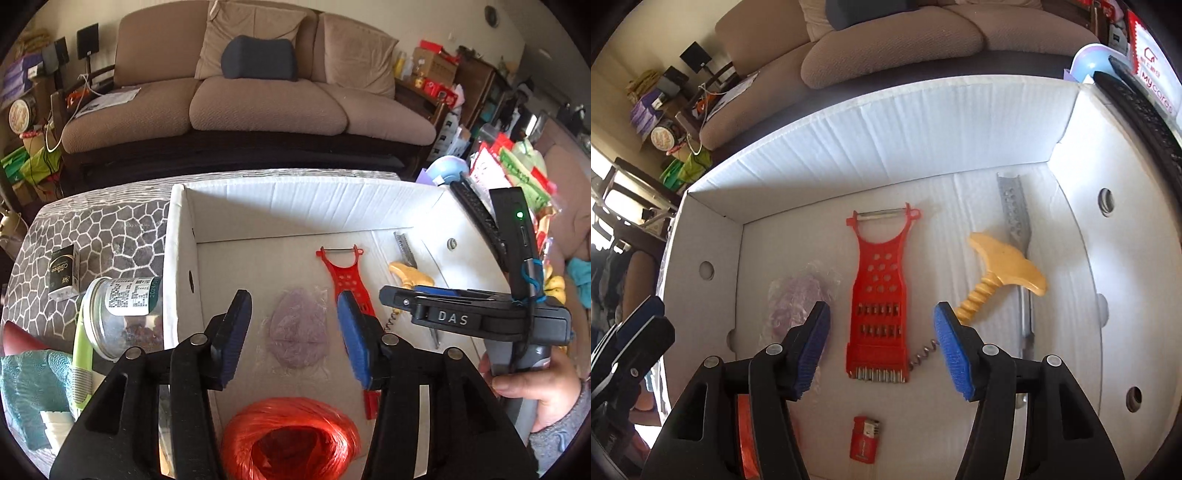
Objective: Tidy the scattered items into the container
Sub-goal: 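Withdraw both grippers up and out of the white box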
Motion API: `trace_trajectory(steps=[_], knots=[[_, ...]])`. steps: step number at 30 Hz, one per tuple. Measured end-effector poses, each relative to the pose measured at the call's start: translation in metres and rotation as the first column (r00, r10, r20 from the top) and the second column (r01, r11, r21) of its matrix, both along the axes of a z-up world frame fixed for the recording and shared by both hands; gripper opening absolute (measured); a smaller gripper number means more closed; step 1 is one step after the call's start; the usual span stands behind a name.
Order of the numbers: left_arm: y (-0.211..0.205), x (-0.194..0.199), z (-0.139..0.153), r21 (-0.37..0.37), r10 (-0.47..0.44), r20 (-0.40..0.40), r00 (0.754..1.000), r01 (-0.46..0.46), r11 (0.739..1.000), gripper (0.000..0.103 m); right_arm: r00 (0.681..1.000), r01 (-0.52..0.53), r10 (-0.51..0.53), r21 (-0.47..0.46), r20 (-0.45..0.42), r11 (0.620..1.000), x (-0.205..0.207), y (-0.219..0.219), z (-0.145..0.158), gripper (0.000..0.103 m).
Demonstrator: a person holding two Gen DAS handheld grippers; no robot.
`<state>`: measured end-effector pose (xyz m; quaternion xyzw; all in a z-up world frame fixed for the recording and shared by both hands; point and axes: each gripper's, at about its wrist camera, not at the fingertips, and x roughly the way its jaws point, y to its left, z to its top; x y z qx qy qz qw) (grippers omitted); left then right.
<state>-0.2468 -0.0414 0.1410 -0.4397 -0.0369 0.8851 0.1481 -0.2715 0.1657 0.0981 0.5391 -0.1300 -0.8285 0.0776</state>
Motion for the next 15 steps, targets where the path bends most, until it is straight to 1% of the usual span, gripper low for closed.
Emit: trace_trajectory(steps=[2,4,6,8,9,11,13,15], knots=[[-0.012,0.013,0.01,0.023,0.009,-0.01,1.0,-0.009,1.0,0.055,1.0,0.0,0.0,-0.015,-0.025,1.0,0.014,0.007,0.012,0.061],[-0.026,0.027,0.019,0.041,0.023,-0.021,1.0,-0.022,0.999,0.058,0.999,-0.013,0.013,-0.012,-0.048,1.0,0.028,0.011,0.024,0.061],[-0.041,0.041,0.025,0.061,0.035,-0.015,0.999,-0.034,0.998,0.07,0.996,-0.036,0.036,0.006,-0.077,0.999,0.044,0.009,0.037,0.061],[-0.054,0.056,0.029,0.078,0.038,0.0,0.999,-0.038,0.996,0.08,0.993,-0.059,0.06,0.016,-0.103,0.998,0.059,0.005,0.048,0.061],[-0.061,0.064,0.03,0.078,0.043,0.007,0.999,-0.043,0.996,0.083,0.991,-0.07,0.072,0.016,-0.112,0.997,0.067,0.002,0.053,0.061],[-0.07,0.078,0.032,0.069,0.055,0.016,0.998,-0.056,0.996,0.086,0.989,-0.085,0.086,0.009,-0.123,0.996,0.079,-0.008,0.06,0.065],[-0.077,0.092,0.034,0.062,0.065,0.025,0.998,-0.066,0.996,0.087,0.987,-0.092,0.094,0.023,-0.131,0.996,0.093,-0.016,0.066,0.066],[-0.08,0.106,0.037,0.056,0.074,0.028,0.997,-0.075,0.996,0.1,0.985,-0.098,0.105,0.056,-0.136,0.994,0.106,-0.023,0.072,0.068]])
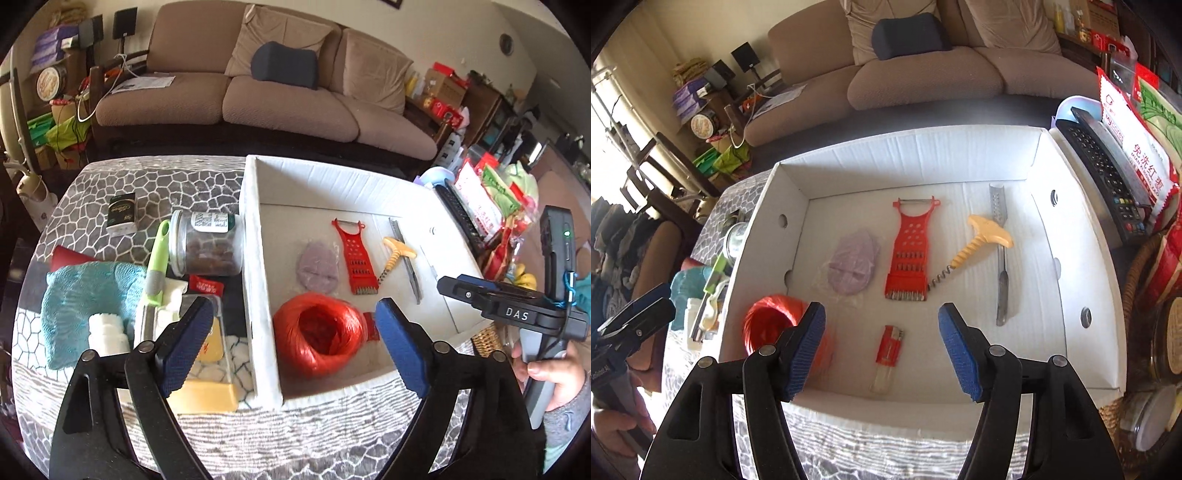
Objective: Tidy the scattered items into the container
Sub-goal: 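Withdraw both grippers up and out of the white box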
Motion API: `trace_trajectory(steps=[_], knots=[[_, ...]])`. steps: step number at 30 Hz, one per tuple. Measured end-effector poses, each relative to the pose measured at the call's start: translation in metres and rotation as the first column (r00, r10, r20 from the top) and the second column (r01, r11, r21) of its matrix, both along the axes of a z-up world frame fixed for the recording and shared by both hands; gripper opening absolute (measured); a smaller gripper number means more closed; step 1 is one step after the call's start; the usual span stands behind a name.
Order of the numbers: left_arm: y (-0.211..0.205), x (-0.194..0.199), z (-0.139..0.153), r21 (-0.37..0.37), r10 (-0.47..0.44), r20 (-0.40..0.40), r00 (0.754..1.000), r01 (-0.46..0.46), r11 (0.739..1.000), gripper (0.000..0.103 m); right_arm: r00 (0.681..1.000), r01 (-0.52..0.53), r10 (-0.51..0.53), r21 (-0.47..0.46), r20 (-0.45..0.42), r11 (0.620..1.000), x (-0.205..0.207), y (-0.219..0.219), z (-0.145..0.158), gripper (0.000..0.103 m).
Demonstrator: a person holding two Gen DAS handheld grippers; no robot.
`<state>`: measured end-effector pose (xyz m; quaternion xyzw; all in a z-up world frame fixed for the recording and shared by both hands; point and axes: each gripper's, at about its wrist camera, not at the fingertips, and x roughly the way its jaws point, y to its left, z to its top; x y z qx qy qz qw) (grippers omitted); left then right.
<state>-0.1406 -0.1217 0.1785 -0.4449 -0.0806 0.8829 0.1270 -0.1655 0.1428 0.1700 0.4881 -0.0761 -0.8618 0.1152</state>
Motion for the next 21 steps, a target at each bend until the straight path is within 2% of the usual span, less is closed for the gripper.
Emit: trace_trajectory(steps=[2,5,9,21], knots=[[-0.003,0.015,0.006,-0.001,0.001,-0.005,1.0,-0.001,1.0,0.102,1.0,-0.008,0.009,0.021,-0.011,1.0,0.014,-0.008,0.006,0.076],[-0.001,0.038,0.015,-0.007,-0.003,-0.014,1.0,0.003,1.0,0.103,0.997,0.004,0.001,0.069,-0.077,0.998,0.038,-0.017,0.022,0.103],[0.001,0.066,0.028,-0.019,-0.004,-0.029,1.0,0.004,1.0,0.103,0.99,-0.011,0.031,0.145,-0.137,0.989,0.073,-0.029,0.041,0.103],[0.002,0.157,0.064,-0.063,0.01,-0.089,0.996,-0.016,0.998,0.103,0.977,-0.004,0.026,0.106,-0.211,0.994,0.169,-0.036,0.081,0.103]])
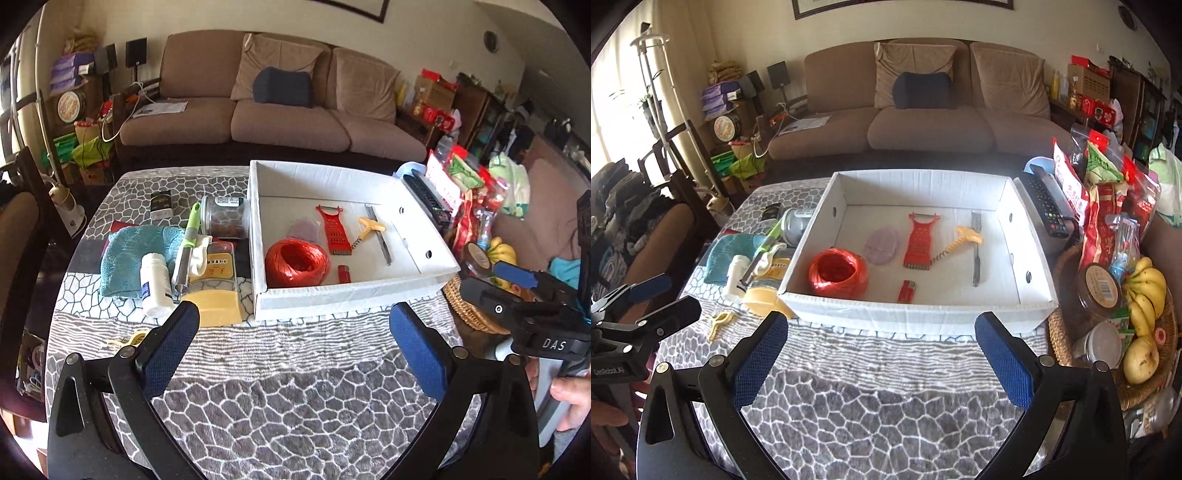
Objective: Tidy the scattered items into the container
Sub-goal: 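Withdraw both grippers up and out of the white box, then reach the left gripper to the white bottle and grasp it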
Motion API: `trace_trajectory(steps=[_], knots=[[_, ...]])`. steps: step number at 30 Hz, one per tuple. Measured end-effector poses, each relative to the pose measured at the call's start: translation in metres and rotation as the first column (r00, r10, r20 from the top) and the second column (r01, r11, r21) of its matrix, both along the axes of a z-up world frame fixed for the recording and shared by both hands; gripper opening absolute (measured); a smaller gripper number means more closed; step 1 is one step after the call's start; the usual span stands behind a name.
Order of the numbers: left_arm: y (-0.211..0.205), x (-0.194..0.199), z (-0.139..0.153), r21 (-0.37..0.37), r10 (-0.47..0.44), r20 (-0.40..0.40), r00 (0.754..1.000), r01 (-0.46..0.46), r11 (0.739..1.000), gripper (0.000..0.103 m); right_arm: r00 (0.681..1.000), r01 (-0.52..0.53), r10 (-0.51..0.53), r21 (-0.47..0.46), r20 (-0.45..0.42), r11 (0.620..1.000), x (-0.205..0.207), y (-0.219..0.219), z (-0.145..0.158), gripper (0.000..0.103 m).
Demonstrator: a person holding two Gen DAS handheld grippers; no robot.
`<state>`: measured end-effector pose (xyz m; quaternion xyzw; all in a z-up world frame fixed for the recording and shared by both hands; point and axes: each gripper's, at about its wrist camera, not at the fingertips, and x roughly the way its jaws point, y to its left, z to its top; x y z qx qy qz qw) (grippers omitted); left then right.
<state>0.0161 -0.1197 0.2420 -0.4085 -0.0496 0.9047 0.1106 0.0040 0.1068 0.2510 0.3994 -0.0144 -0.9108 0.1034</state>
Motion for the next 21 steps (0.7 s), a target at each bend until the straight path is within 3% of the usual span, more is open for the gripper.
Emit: trace_trajectory(steps=[11,16,21], knots=[[-0.039,0.056,-0.004,0.003,0.061,0.005,0.998,-0.061,0.998,0.103,1.0,-0.015,0.015,-0.034,-0.016,0.999,0.06,-0.018,0.002,0.103],[-0.091,0.068,-0.017,0.014,0.143,0.009,0.99,-0.143,0.99,0.103,0.999,-0.046,0.045,-0.072,-0.012,0.996,0.074,-0.035,-0.004,0.103],[-0.154,0.059,-0.051,0.023,0.27,0.06,0.961,-0.272,0.962,0.103,0.994,-0.111,0.11,-0.099,-0.02,0.989,0.069,-0.065,-0.018,0.103]])
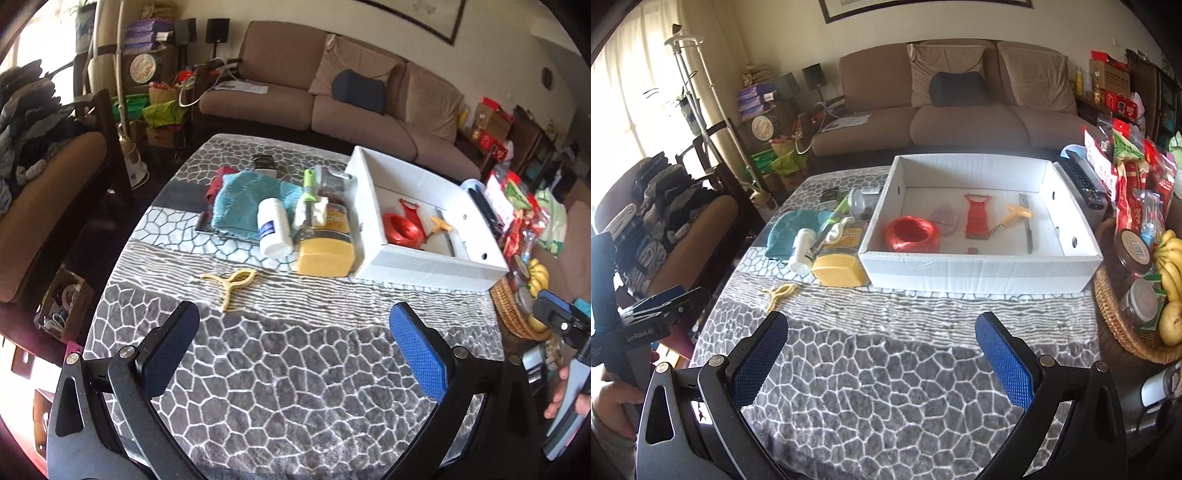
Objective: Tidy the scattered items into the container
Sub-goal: 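Reach the left gripper to the white bottle and grasp it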
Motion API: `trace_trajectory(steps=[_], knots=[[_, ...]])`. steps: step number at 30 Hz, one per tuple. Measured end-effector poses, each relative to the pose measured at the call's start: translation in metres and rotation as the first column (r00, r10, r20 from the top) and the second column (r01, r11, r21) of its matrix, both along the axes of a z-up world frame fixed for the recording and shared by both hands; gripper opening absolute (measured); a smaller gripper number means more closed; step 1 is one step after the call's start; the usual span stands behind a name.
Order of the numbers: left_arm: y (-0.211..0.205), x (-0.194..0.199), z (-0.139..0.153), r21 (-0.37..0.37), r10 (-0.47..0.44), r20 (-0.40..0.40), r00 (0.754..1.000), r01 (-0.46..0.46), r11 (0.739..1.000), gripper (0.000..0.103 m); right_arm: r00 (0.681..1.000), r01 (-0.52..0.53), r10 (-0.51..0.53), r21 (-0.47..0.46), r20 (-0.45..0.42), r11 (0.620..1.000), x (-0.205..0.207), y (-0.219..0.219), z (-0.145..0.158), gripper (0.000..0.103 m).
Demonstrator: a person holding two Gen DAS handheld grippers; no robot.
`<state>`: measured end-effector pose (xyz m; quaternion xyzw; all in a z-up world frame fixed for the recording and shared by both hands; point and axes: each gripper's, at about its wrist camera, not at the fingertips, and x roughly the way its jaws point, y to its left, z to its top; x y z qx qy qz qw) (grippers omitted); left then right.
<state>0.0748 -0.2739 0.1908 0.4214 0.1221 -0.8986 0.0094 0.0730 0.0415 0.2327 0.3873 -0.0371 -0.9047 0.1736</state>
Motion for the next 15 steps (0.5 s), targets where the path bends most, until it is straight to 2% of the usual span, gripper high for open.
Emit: trace_trajectory(steps=[4,7,10,15], knots=[[-0.039,-0.012,-0.04,0.024,0.085,0.049,0.995,-0.087,0.996,0.103,0.999,-0.035,0.035,-0.013,-0.018,0.999,-0.014,-0.027,-0.02,0.103],[-0.051,-0.027,-0.073,-0.02,0.101,0.091,0.991,-0.1,0.995,0.103,0.998,-0.061,0.061,-0.022,-0.017,0.998,-0.028,-0.05,-0.039,0.103],[-0.048,-0.044,-0.102,-0.084,0.089,0.119,0.989,-0.079,0.993,0.103,0.996,-0.087,0.087,-0.022,-0.017,0.996,-0.044,-0.074,-0.055,0.103],[-0.036,-0.075,-0.136,-0.157,-0.001,0.15,0.989,0.025,0.987,0.103,0.993,-0.117,0.117,-0.071,0.001,0.991,-0.069,-0.095,-0.078,0.103]])
